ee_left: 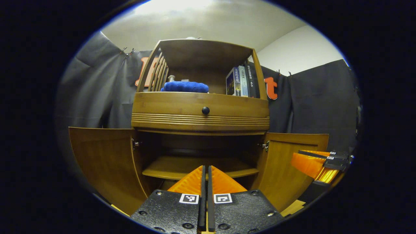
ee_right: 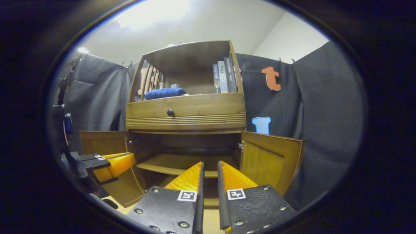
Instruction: Open the right door of the double-door shoe cabinet with the right hand, and open the left door with the left hand.
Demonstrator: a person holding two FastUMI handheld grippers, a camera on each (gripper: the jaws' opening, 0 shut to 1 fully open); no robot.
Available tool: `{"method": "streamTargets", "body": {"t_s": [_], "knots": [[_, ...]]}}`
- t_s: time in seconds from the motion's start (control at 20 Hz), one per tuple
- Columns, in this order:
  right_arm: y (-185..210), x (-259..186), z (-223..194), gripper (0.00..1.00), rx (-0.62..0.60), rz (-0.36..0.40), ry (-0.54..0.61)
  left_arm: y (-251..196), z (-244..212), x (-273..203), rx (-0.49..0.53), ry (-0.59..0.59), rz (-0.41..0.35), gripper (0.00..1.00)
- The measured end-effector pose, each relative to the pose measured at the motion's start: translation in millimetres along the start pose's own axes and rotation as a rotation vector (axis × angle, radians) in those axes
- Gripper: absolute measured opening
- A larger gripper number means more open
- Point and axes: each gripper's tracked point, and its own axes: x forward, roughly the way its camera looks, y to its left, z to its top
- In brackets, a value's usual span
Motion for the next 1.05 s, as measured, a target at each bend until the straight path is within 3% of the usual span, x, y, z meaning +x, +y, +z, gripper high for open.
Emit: {"method": "streamTargets", "body": {"t_s": [0.05, 0.1, 0.15, 0.3, 0.4, 0.5, 0.9, 0.95, 1.05], "knots": [[5, -2, 0, 0.28, 0.013, 0.01, -0.002, -5, -1, 2, -0.004, -0.002, -0.02, 0.07], [9, -2, -1, 0.25, 0.02, 0.014, -0.004, -7, 0, 3, -0.009, -0.002, -0.03, 0.21], [10, -3, -1, 0.29, 0.022, 0.015, -0.006, -8, 0, 5, -0.012, -0.001, -0.033, 0.35], [15, 0, -5, 0.96, 0.002, 0.036, -0.009, -7, 0, 11, -0.012, -0.006, -0.021, 0.71], [12, -4, 1, 0.92, 0.001, 0.038, -0.032, -6, 2, 11, 0.0, -0.014, -0.011, 0.96], [12, -3, 0, 0.98, 0.011, 0.039, -0.033, -8, 2, 13, 0.011, -0.014, -0.016, 0.94], [3, 0, -1, 0.98, -0.002, 0.02, -0.027, -16, 8, 27, 0.026, -0.038, -0.038, 0.96], [1, 0, 0, 0.93, -0.007, 0.017, -0.029, -17, 8, 29, 0.024, -0.039, -0.04, 0.94], [-3, -1, 2, 0.93, -0.017, 0.009, -0.033, -21, 8, 31, 0.02, -0.042, -0.047, 0.94]]}}
